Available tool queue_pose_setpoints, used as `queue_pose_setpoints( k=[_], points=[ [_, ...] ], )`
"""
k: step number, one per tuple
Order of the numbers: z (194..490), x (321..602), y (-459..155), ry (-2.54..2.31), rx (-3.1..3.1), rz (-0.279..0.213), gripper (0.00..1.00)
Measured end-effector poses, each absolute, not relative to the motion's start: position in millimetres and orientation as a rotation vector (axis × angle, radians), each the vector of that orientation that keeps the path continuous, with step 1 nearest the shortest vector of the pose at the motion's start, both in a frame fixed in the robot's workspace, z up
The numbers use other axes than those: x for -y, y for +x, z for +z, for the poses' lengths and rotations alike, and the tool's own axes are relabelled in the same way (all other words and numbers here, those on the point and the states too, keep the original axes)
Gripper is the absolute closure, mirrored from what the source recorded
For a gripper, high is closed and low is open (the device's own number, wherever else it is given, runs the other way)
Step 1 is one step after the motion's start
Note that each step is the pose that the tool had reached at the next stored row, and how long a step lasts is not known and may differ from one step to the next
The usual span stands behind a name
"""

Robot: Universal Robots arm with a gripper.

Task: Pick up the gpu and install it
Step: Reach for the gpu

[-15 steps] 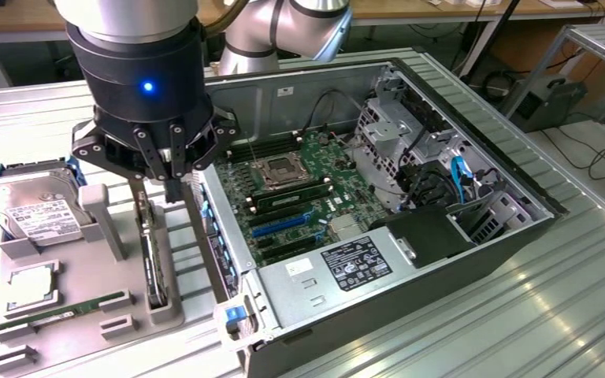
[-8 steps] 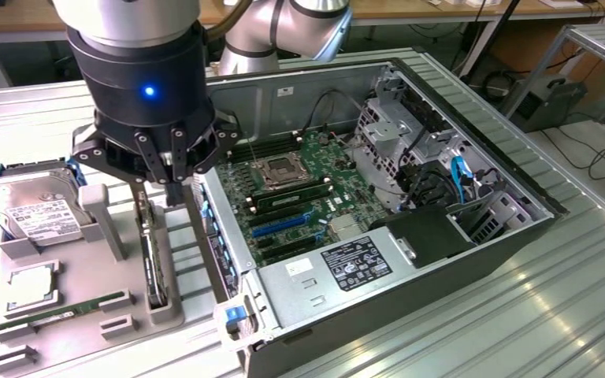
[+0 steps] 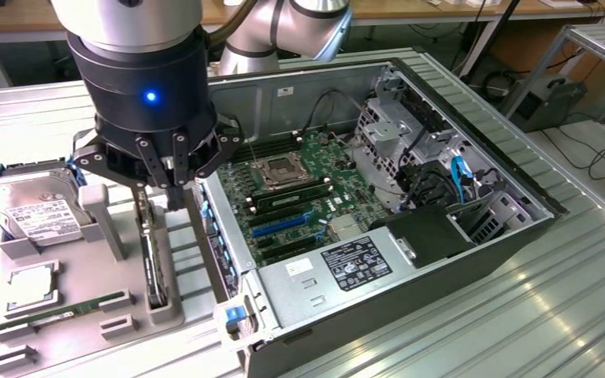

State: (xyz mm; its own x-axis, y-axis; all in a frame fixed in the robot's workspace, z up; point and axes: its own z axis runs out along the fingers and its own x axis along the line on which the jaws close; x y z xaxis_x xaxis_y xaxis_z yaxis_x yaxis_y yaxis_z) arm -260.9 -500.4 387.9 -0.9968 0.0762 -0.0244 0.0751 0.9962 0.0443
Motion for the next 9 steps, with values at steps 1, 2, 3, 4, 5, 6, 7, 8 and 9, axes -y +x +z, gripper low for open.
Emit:
queue_pose_setpoints(
  k=[1, 2, 3, 4, 5, 6, 7, 8, 9],
  points=[
    [387.9, 501.5, -260.9, 0.118, -3.112, 0.068, 0.89],
    [387.8, 502.1, -260.9, 0.118, -3.112, 0.068, 0.89],
    [387.8, 502.9, -260.9, 0.118, -3.112, 0.068, 0.89],
    [387.8, 504.1, -260.9, 0.118, -3.112, 0.068, 0.89],
    [387.8, 505.5, -260.9, 0.118, -3.112, 0.068, 0.89],
    [387.8, 506.9, -260.9, 0.118, -3.112, 0.068, 0.89],
    [387.8, 507.5, -260.9, 0.118, -3.112, 0.068, 0.89],
    [387.8, 507.7, -261.0, 0.118, -3.112, 0.068, 0.89],
    [387.8, 507.7, -260.9, 0.118, -3.112, 0.068, 0.89]
  ],
)
